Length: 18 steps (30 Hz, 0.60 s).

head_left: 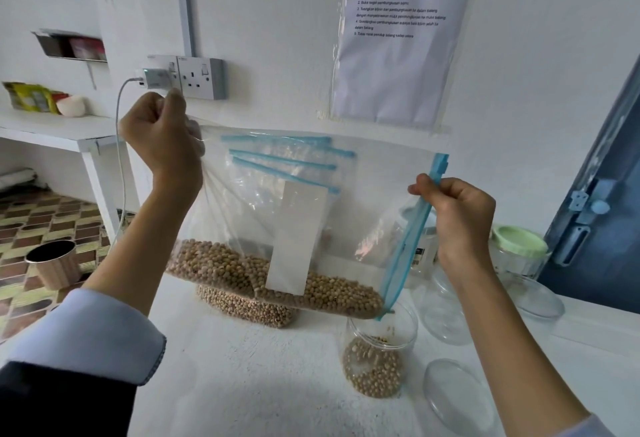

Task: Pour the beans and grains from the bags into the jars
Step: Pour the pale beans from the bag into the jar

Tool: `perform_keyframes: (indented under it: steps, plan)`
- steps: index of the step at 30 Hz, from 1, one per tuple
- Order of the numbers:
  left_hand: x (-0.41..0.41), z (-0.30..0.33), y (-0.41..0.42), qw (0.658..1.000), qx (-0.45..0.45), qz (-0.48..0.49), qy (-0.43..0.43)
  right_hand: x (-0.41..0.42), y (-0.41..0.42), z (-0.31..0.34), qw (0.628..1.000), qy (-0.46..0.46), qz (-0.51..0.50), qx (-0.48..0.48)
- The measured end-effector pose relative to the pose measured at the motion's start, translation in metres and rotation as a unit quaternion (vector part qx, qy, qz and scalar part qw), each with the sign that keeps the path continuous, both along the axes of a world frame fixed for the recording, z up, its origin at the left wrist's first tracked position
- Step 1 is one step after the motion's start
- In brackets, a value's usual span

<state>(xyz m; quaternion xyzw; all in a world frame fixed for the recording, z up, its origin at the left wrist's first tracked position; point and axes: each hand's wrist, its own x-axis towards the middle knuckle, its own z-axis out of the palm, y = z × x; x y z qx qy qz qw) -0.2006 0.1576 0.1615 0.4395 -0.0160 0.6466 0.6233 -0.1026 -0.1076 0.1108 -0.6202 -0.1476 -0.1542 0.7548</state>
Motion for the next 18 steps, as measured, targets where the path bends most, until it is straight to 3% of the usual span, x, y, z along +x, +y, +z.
perform_keyframes:
  steps: [14,18]
  plan:
    - [-0.0051,-0.0075,0.0056,0.999,-0.02,0.029,0.007,-0.0041,0.0041,0.0048,0.999,0.003,0.027,-0.034]
    - [-0.0084,-0.0089,0.007,0.999,-0.024,0.024,0.007,-0.0035,0.0033,0.0035,0.998,-0.032,0.022,-0.045]
